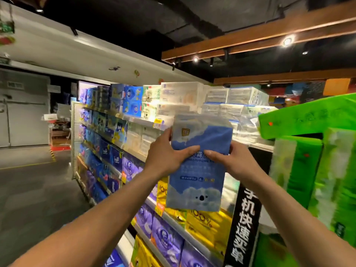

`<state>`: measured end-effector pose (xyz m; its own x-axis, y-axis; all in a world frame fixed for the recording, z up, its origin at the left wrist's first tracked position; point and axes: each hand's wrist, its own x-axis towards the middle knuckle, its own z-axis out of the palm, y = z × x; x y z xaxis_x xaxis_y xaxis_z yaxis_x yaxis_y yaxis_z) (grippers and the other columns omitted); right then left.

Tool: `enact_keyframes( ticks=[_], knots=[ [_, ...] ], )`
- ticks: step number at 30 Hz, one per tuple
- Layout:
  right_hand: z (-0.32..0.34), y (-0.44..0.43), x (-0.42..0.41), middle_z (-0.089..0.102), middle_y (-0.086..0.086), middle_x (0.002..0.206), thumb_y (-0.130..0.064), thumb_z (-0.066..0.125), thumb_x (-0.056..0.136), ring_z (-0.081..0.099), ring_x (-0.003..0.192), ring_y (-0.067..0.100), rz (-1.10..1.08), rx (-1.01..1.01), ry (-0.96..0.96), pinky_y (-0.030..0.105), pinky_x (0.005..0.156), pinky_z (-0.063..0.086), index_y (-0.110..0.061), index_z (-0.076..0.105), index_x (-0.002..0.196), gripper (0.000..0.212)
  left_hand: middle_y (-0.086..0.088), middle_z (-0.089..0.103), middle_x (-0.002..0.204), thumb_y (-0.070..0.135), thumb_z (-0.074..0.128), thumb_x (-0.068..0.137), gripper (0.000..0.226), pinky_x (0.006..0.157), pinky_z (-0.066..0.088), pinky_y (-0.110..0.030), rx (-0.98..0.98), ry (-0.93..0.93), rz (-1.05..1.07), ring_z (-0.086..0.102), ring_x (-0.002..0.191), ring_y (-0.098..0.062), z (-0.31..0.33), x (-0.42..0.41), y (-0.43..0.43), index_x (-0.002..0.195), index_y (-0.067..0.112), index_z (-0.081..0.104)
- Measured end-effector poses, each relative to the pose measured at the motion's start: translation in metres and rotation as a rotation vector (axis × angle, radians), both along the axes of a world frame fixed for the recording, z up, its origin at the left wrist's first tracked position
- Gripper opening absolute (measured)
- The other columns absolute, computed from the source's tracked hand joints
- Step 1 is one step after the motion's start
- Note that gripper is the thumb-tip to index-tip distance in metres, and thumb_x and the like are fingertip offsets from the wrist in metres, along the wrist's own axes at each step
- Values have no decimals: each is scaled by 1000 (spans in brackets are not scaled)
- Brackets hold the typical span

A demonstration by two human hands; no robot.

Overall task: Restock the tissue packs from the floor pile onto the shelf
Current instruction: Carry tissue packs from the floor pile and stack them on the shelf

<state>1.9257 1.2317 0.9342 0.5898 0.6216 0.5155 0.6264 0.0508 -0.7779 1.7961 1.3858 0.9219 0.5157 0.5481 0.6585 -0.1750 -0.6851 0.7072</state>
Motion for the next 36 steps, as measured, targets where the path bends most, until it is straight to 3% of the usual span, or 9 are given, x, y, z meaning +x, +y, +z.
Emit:
enact_keyframes(
  ticks=[4,8,11,17,22,27,31,33,36],
  knots=[
    [45,72,65,78,-5,94,-29,83,80,73,82,8,-73,31,-96,33,73,59,-18,75,98,22,13,68,105,45,86,69,52,79,53,-27,11,-29,-58,65,96,-9,44,69,77,111,31,59],
    [79,137,124,77,3,93,-29,84,81,73,85,17,-190,54,-133,41,75,60,-12,75,94,24,9,74,104,43,94,56,67,86,59,-38,92,-56,-145,70,94,-8,84,142,158,113,23,66],
    [101,174,159,74,4,92,-31,81,83,70,80,17,-279,58,-131,37,67,58,-12,72,98,25,7,76,101,48,94,47,74,85,60,-40,174,-100,-253,72,93,-8,108,199,211,111,21,69],
    [142,226,225,76,8,105,-34,82,82,74,91,23,-525,90,-147,48,78,61,-9,73,108,38,6,73,109,50,94,49,81,86,60,-36,271,-126,-452,70,98,-9,158,317,277,119,18,66],
    [166,250,276,76,4,102,-31,79,86,73,90,20,-646,67,-107,37,63,58,-12,72,105,27,5,69,116,47,92,59,80,84,57,-29,329,-73,-520,66,101,-11,183,399,302,125,17,59],
    [156,271,323,76,6,104,-31,77,88,73,93,24,-726,22,-145,44,78,61,-15,74,107,25,11,69,105,59,88,59,73,68,51,-18,400,-47,-506,66,91,-7,174,452,324,118,22,63],
    [147,289,349,76,4,92,-31,77,88,72,79,15,-759,52,-197,36,68,61,-12,74,100,23,10,65,93,61,84,63,60,58,41,-16,475,0,-440,61,80,-7,167,472,344,107,27,64],
    [142,304,357,76,5,93,-32,78,87,71,75,15,-764,47,-163,36,65,61,-13,75,99,23,7,65,95,68,83,56,68,61,42,-22,512,0,-350,60,83,-14,168,477,357,106,25,64],
    [128,323,369,77,10,95,-35,80,85,75,87,26,-779,42,-117,54,72,62,-11,76,97,27,-4,63,111,75,81,50,92,73,39,-32,604,13,-157,50,89,-20,169,481,373,116,17,56]
  ],
)
